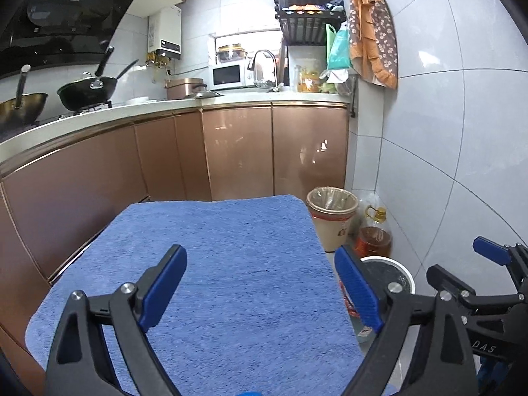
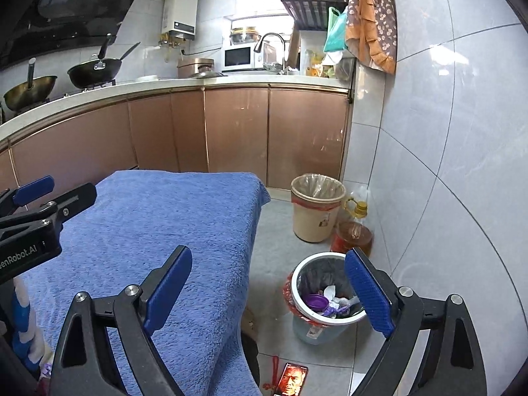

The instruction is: Collect trash

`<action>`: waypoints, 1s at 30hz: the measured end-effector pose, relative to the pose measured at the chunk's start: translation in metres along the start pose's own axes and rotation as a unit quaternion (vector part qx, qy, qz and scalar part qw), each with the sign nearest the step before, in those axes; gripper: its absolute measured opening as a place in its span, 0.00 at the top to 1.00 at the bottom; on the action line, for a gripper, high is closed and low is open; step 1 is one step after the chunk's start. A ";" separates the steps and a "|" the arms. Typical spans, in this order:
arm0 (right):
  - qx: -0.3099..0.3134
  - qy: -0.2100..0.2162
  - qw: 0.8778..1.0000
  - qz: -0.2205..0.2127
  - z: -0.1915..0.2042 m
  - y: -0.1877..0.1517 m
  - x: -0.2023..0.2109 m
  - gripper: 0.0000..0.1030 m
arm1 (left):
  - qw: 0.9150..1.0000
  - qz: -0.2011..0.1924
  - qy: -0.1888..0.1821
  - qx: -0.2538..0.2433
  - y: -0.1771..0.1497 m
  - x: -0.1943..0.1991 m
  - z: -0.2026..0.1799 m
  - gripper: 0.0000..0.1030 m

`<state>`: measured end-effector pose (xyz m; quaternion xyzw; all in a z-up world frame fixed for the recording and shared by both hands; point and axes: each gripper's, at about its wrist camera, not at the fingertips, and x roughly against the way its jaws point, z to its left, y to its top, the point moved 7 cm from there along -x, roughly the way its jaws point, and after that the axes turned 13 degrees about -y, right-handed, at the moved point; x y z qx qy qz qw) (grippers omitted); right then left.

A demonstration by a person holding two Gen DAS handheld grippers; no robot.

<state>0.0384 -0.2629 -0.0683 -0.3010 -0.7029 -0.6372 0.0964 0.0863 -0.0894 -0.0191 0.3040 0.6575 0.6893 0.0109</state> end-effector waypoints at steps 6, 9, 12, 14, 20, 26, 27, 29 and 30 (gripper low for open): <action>-0.001 -0.001 1.000 -0.005 -0.001 -0.002 0.003 0.10 | 1.000 0.001 0.008 0.000 -0.006 0.005 0.006 0.11; -0.008 -0.009 1.000 -0.007 -0.005 -0.001 0.003 0.08 | 1.000 0.003 0.010 -0.003 -0.008 0.005 0.007 0.11; -0.013 -0.016 1.000 -0.011 -0.008 0.000 0.003 0.02 | 1.000 0.004 0.012 -0.003 -0.011 0.007 0.008 0.11; -0.015 -0.018 1.000 -0.012 -0.008 0.001 0.003 0.02 | 1.000 0.004 0.013 -0.004 -0.011 0.007 0.010 0.11; -0.015 -0.024 1.000 -0.011 -0.009 -0.001 0.001 0.02 | 1.000 0.003 0.016 -0.005 -0.013 0.008 0.011 0.11; -0.017 -0.028 0.999 -0.007 -0.010 -0.002 -0.001 0.01 | 1.000 -0.001 0.020 -0.004 -0.013 0.009 0.014 0.11; -0.017 -0.028 0.999 -0.008 -0.010 -0.002 -0.001 0.01 | 1.000 -0.001 0.020 -0.004 -0.013 0.010 0.015 0.11; -0.015 -0.028 0.999 -0.008 -0.010 -0.001 -0.002 0.01 | 1.000 -0.002 0.021 -0.004 -0.013 0.010 0.016 0.11; -0.015 -0.027 0.999 -0.008 -0.010 -0.001 -0.002 0.01 | 1.000 -0.002 0.021 -0.004 -0.013 0.010 0.017 0.11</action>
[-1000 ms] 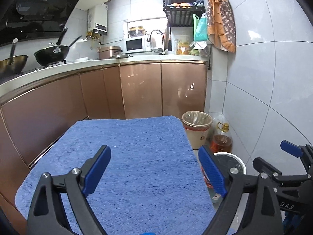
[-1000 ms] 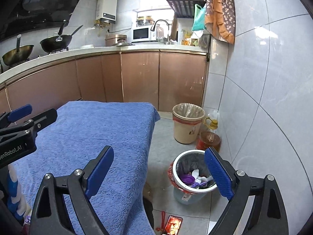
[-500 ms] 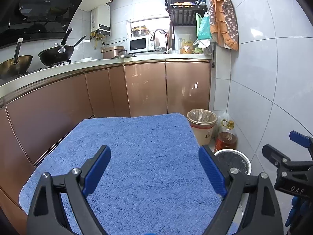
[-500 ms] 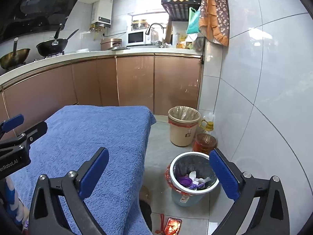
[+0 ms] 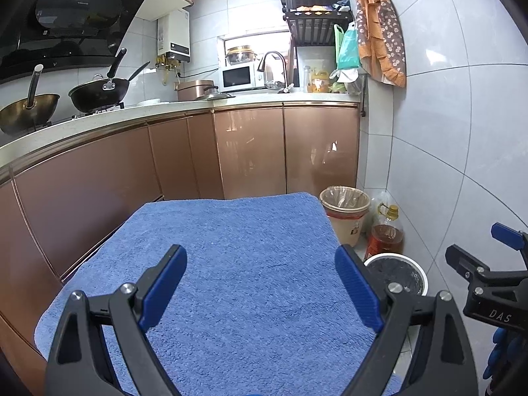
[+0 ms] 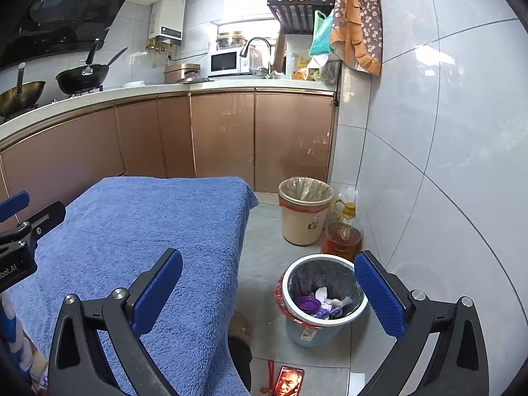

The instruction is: Collect trash

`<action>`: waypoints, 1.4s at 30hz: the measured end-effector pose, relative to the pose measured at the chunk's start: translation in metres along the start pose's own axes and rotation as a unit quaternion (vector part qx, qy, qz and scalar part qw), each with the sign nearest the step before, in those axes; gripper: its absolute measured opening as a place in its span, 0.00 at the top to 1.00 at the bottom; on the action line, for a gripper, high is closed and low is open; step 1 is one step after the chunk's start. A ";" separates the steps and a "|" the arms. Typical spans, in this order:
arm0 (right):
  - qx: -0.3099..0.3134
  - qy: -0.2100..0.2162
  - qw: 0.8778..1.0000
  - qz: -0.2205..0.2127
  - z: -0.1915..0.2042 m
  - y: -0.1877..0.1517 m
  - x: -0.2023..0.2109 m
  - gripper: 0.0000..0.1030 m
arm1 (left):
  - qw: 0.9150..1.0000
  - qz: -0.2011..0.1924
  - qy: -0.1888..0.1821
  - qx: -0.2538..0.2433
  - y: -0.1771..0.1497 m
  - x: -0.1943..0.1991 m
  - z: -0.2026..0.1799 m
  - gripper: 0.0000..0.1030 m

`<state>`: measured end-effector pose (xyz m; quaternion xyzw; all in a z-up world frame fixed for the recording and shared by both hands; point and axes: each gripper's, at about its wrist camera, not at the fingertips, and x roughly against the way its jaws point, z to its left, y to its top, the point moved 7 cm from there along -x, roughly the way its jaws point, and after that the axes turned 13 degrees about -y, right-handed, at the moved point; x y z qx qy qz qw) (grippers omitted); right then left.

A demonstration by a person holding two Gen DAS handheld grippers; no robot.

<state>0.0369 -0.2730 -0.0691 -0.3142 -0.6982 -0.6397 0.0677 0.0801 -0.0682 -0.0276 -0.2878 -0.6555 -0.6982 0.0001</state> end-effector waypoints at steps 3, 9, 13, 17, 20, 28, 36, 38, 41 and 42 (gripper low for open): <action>0.001 0.000 1.000 0.001 0.002 -0.001 0.000 0.01 | 1.000 0.000 0.000 0.001 -0.001 0.001 0.000 0.11; 0.003 0.001 1.000 0.002 0.003 -0.001 -0.001 0.01 | 1.000 0.000 0.002 0.001 -0.001 0.000 0.004 0.11; 0.006 0.001 1.000 0.003 0.003 -0.003 -0.003 0.01 | 1.000 0.000 0.003 0.001 -0.001 0.001 0.003 0.11; 0.009 0.001 1.000 0.004 0.006 -0.004 -0.003 0.01 | 1.000 0.002 0.003 0.001 -0.002 0.000 0.005 0.11; 0.013 -0.002 1.000 0.003 0.008 -0.005 -0.002 0.01 | 1.000 0.003 0.004 -0.001 -0.003 0.000 0.006 0.11; 0.019 -0.011 1.000 0.004 0.009 -0.005 0.000 0.00 | 1.000 0.004 0.003 -0.004 -0.004 0.000 0.006 0.11; 0.022 -0.014 1.000 0.000 0.008 -0.005 0.004 0.00 | 1.000 0.003 0.004 -0.017 -0.004 0.003 0.003 0.11; 0.022 -0.013 1.000 0.000 0.009 -0.005 0.006 0.00 | 1.000 0.002 0.003 -0.018 -0.002 0.004 0.003 0.11; 0.022 -0.012 1.000 0.000 0.008 -0.005 0.006 0.00 | 1.000 0.001 0.002 -0.019 -0.002 0.005 0.001 0.11; 0.022 -0.011 1.000 -0.001 0.008 -0.005 0.006 0.00 | 1.000 0.001 0.002 -0.019 -0.002 0.005 0.001 0.11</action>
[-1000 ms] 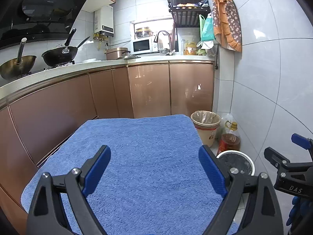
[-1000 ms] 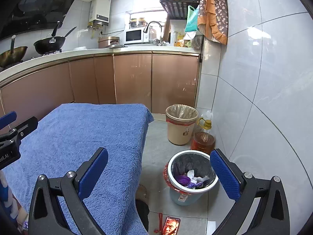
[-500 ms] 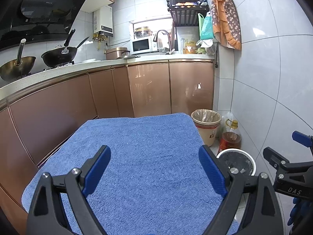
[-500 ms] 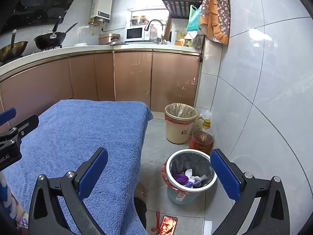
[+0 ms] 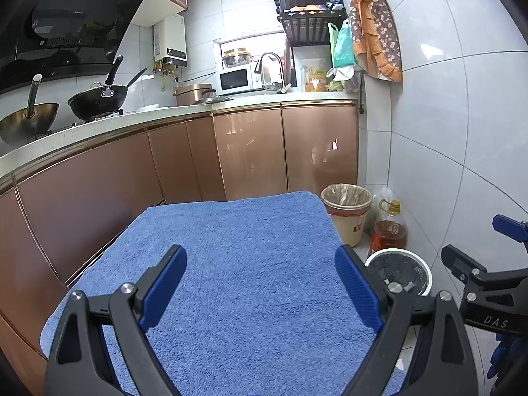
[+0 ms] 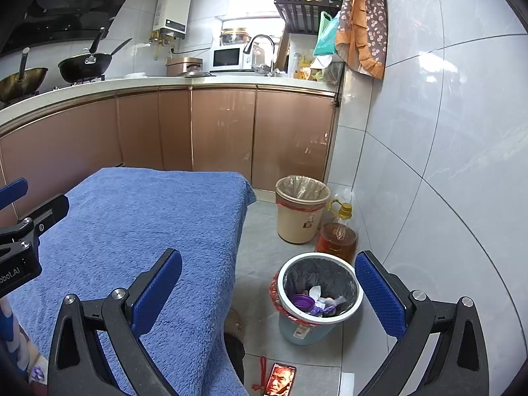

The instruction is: Collect trash

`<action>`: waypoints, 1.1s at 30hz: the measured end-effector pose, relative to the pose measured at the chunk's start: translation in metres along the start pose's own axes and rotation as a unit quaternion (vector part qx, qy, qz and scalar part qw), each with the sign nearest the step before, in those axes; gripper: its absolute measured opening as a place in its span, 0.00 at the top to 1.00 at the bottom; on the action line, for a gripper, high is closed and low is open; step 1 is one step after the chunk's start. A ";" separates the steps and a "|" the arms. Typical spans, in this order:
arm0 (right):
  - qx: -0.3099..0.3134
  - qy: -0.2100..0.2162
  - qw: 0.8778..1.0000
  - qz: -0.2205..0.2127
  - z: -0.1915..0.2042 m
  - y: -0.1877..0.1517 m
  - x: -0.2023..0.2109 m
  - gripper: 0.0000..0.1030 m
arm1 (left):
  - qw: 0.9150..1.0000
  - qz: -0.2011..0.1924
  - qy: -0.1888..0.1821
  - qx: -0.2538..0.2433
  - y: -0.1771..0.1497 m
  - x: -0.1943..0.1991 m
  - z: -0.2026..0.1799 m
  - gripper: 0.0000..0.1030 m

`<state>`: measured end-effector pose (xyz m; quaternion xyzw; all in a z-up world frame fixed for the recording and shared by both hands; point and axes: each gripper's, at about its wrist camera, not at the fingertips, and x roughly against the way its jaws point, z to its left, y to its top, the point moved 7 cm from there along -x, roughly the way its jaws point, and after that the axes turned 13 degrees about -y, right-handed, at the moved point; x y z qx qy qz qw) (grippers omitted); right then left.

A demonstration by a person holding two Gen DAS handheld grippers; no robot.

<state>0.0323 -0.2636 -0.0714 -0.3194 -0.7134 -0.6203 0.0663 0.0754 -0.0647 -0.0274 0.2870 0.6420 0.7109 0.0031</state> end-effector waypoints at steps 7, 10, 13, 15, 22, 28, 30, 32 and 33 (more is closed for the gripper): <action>0.001 0.000 1.000 -0.007 0.000 0.002 0.005 0.00 | 1.000 -0.004 0.001 -0.002 0.002 0.004 0.000 0.11; 0.000 0.000 1.000 -0.009 0.000 0.002 0.008 0.00 | 1.000 -0.005 0.001 -0.002 0.003 0.006 0.000 0.11; 0.000 -0.001 1.000 -0.012 -0.001 0.002 0.011 0.00 | 1.000 -0.007 0.002 -0.001 0.003 0.008 0.001 0.11; -0.001 -0.002 1.000 -0.015 -0.002 0.002 0.013 0.00 | 1.000 -0.007 0.003 -0.001 0.003 0.009 0.001 0.11; -0.006 -0.009 1.000 -0.026 -0.010 0.005 0.023 0.00 | 1.000 -0.011 0.004 -0.003 0.004 0.014 0.000 0.11; -0.009 -0.006 0.999 -0.033 -0.014 0.008 0.027 0.00 | 1.000 -0.015 0.005 -0.004 0.006 0.020 -0.002 0.11; -0.010 -0.006 0.999 -0.034 -0.015 0.008 0.028 0.00 | 1.000 -0.015 0.005 -0.005 0.006 0.021 -0.002 0.11; -0.012 -0.006 0.999 -0.034 -0.018 0.008 0.028 0.00 | 1.000 -0.015 0.004 -0.006 0.006 0.021 -0.003 0.11; -0.012 -0.006 0.999 -0.034 -0.019 0.008 0.027 0.00 | 1.000 -0.015 0.004 -0.007 0.006 0.022 -0.003 0.11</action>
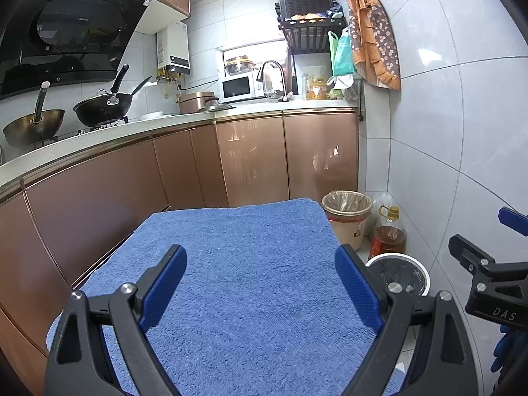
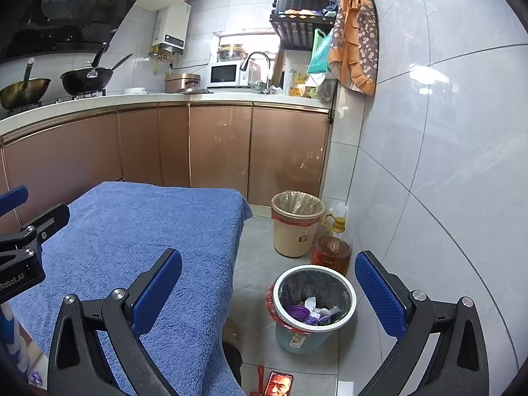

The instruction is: Collect trash

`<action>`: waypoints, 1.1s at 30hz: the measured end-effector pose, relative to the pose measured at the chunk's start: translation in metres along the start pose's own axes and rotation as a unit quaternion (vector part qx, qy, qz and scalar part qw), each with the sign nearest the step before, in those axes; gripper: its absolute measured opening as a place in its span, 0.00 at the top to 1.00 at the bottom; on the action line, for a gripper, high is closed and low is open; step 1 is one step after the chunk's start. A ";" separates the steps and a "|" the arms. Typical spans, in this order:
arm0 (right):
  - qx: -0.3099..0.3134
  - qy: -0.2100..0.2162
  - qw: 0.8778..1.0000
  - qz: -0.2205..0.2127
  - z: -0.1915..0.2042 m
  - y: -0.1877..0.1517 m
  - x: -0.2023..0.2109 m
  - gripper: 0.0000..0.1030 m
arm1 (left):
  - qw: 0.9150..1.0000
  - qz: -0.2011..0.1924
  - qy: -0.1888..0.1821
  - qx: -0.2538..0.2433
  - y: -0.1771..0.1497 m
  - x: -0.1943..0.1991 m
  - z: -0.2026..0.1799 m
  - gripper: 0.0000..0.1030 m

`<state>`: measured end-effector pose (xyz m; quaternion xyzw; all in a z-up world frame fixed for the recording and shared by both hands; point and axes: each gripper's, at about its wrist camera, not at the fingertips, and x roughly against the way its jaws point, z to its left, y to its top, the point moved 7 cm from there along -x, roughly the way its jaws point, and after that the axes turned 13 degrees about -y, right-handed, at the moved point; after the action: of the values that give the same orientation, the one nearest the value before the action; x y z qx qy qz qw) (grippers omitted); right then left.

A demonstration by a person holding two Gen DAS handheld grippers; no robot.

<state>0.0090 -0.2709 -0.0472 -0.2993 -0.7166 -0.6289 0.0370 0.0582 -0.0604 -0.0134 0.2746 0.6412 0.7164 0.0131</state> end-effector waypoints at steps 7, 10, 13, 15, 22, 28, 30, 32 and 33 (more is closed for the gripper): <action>-0.002 0.002 1.000 0.000 -0.003 -0.001 0.000 0.00 | 1.000 0.003 -0.002 -0.005 -0.001 0.000 -0.006 0.11; -0.002 0.002 1.000 0.001 -0.003 -0.001 0.000 0.00 | 1.000 0.005 -0.003 -0.006 -0.001 -0.002 -0.008 0.11; -0.002 0.002 1.000 0.002 -0.002 -0.002 -0.001 0.00 | 1.000 0.007 -0.004 -0.007 -0.002 -0.005 -0.009 0.11; -0.002 0.002 1.000 0.003 -0.002 -0.002 -0.003 0.00 | 1.000 0.008 -0.006 -0.007 -0.003 -0.006 -0.009 0.11; 0.000 0.003 1.000 0.008 0.001 -0.004 -0.006 0.00 | 1.000 0.013 -0.005 -0.007 -0.005 -0.010 -0.009 0.11; 0.001 0.003 1.000 0.008 0.001 -0.004 -0.008 0.00 | 1.000 0.012 -0.003 -0.008 -0.005 -0.010 -0.009 0.11; 0.001 0.003 1.000 0.008 0.002 -0.004 -0.008 0.00 | 1.000 0.013 -0.004 -0.008 -0.005 -0.010 -0.010 0.11; 0.001 0.002 1.000 0.008 0.001 -0.004 -0.008 0.00 | 1.000 0.012 -0.003 -0.008 -0.005 -0.010 -0.010 0.11; 0.001 0.002 1.000 0.007 0.001 -0.004 -0.009 0.00 | 1.000 0.012 -0.003 -0.008 -0.005 -0.010 -0.010 0.11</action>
<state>0.0151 -0.2733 -0.0544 -0.3033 -0.7151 -0.6284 0.0433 0.0608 -0.0723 -0.0219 0.2846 0.6319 0.7208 0.0085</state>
